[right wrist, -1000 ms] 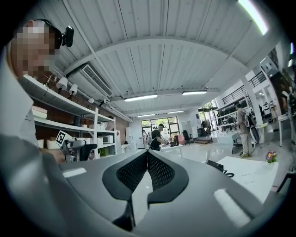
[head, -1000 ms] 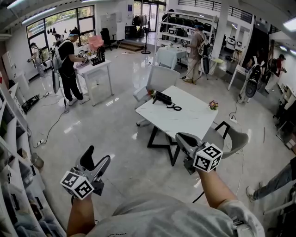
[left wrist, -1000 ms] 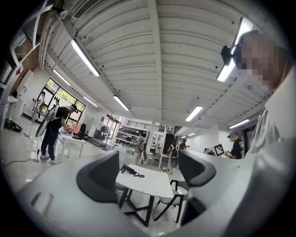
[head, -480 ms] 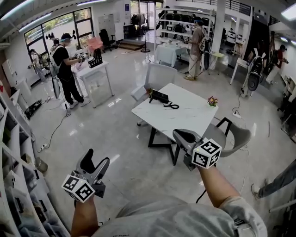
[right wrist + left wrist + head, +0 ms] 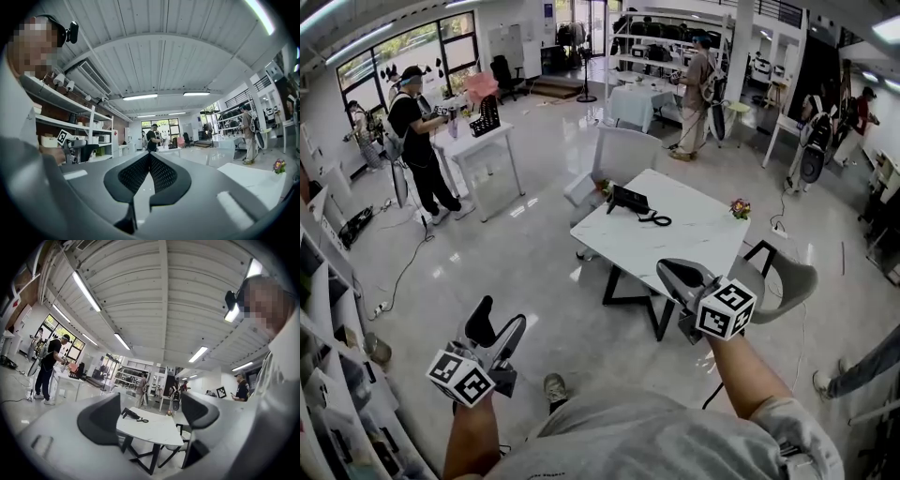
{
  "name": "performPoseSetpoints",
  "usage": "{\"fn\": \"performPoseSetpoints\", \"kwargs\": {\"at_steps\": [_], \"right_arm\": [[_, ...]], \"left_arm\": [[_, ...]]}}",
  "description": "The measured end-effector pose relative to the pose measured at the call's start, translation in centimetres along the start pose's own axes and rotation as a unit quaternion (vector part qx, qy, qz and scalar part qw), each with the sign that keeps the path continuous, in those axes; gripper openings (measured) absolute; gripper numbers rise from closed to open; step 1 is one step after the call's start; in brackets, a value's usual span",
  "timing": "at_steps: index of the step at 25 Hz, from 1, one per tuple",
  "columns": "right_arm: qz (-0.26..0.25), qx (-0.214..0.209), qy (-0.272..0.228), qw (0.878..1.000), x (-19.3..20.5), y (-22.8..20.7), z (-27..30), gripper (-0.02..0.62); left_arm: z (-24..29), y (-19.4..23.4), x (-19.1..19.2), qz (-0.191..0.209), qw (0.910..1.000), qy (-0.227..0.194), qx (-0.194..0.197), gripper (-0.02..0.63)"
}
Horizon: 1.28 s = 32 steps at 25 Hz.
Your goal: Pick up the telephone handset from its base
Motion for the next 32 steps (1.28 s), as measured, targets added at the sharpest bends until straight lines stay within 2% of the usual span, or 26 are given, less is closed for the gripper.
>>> {"fn": "performPoseSetpoints", "kwargs": {"at_steps": [4,8,11,15,23,28,32], "right_arm": [[-0.005,0.021,-0.007,1.000,0.0,-1.1,7.0,0.005],[-0.014,0.043,-0.017,0.999,-0.6,-2.1,14.7,0.005],[-0.018,0.069,-0.022,0.997,-1.0,-3.6,19.3,0.005],[-0.013,0.103,-0.016,0.994,-0.6,-5.8,23.7,0.005],[0.000,0.161,0.004,0.987,0.5,-10.3,27.8,0.005],[0.002,0.162,0.013,0.987,2.0,-15.3,31.3,0.005],[0.016,0.143,0.016,0.990,3.0,-20.9,34.6,0.005]], "left_arm": [[3.2,8.1,-2.3,-0.002,0.9998,-0.003,0.019,0.437],[7.7,15.3,-5.6,0.004,0.9990,0.015,0.041,0.437],[11.4,20.0,-7.2,0.015,0.9969,0.037,0.067,0.437],[16.1,25.1,-8.6,0.010,0.9937,0.051,0.100,0.437],[24.3,30.5,-9.8,0.001,0.9840,0.080,0.159,0.437],[30.5,33.1,-9.1,-0.002,0.9813,0.085,0.173,0.437],[35.5,34.6,-8.0,-0.008,0.9828,0.090,0.161,0.437]]}}
Point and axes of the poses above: the fingertips, and each gripper's own axes: z forward along the fingers, y to its left, x out of its underside, the point moved 7 cm from there along -z, backward along the fingers, and after that the axes turned 7 degrees about -z, right-handed, at the moved point
